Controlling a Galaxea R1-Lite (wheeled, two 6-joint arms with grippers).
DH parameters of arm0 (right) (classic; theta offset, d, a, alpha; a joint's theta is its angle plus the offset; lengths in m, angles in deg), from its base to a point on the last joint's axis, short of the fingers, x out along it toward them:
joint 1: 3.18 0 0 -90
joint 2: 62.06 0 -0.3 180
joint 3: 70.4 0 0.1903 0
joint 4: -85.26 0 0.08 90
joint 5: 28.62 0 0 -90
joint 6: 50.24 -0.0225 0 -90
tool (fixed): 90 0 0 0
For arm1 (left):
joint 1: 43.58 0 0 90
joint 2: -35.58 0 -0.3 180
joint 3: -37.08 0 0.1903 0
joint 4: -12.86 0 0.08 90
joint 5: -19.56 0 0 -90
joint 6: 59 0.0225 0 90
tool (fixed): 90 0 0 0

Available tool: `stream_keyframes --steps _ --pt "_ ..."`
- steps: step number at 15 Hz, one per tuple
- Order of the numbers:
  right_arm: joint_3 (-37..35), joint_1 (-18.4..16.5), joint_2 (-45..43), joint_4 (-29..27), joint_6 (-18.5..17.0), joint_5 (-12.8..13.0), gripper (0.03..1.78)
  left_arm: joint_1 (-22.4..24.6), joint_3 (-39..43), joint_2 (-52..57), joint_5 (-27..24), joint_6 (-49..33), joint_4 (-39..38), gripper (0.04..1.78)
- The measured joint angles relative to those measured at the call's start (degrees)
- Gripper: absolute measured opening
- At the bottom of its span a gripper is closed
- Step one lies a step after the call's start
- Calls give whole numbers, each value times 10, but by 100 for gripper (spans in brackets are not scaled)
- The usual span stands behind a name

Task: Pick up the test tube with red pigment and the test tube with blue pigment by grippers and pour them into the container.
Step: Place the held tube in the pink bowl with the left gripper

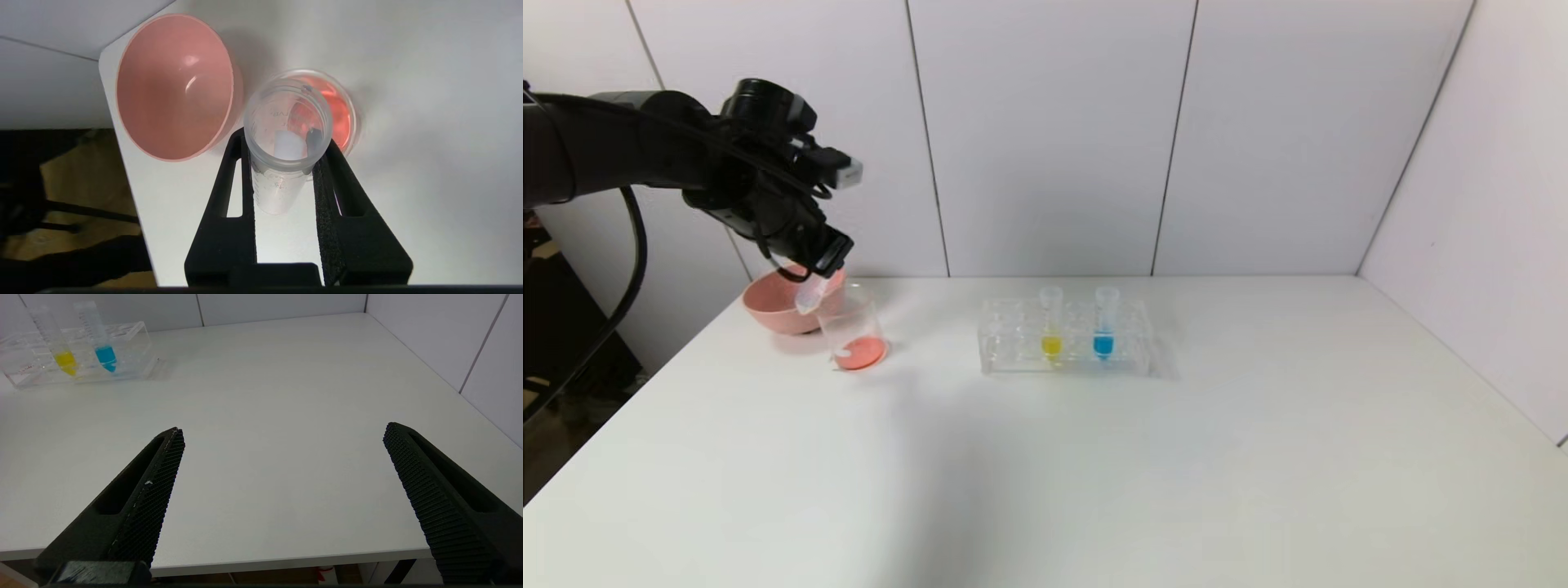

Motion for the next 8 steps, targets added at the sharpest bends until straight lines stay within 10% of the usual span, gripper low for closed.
stream_keyframes --steps 8 --pt "0 0 0 0 0 0 177 4 366 163 45 -199 -403 43"
